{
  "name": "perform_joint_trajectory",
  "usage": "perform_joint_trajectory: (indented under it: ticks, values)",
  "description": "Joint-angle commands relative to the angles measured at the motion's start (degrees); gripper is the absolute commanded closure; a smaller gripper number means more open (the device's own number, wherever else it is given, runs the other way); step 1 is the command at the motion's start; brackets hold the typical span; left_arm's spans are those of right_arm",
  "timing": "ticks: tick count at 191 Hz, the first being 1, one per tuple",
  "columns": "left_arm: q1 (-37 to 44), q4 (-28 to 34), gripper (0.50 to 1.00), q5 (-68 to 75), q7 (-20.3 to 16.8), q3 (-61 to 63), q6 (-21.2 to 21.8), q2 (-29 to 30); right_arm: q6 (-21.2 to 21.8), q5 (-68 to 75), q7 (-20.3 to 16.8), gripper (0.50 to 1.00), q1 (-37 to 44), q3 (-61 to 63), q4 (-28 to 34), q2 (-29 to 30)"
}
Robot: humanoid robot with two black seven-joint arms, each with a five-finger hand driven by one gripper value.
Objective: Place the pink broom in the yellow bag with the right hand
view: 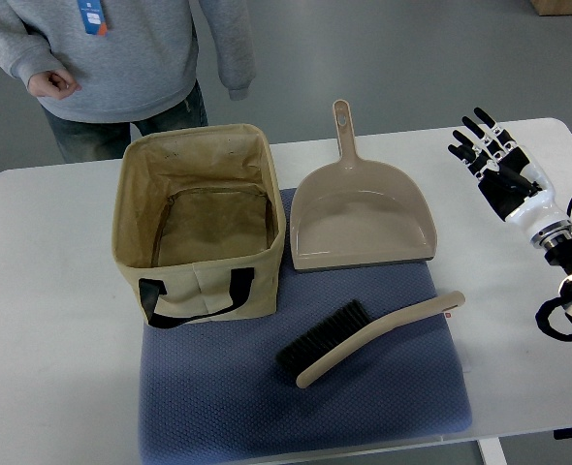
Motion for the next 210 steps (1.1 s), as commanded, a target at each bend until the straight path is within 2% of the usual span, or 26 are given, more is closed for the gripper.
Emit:
perform_joint_trajectory:
  ticks: [1,210]
  values:
    - [0.0,0.0,0.500,0.0,0.0,0.0,0.0,0.0,0.0,0.0,0.0,0.570,0.1,0.0,0.0,0.0]
    - [0.0,-0.1,0.500,0.0,0.0,-0.1,0.0,0.0,0.4,0.0,-0.1,0.570,0.2,-0.2,0.0,-0.4]
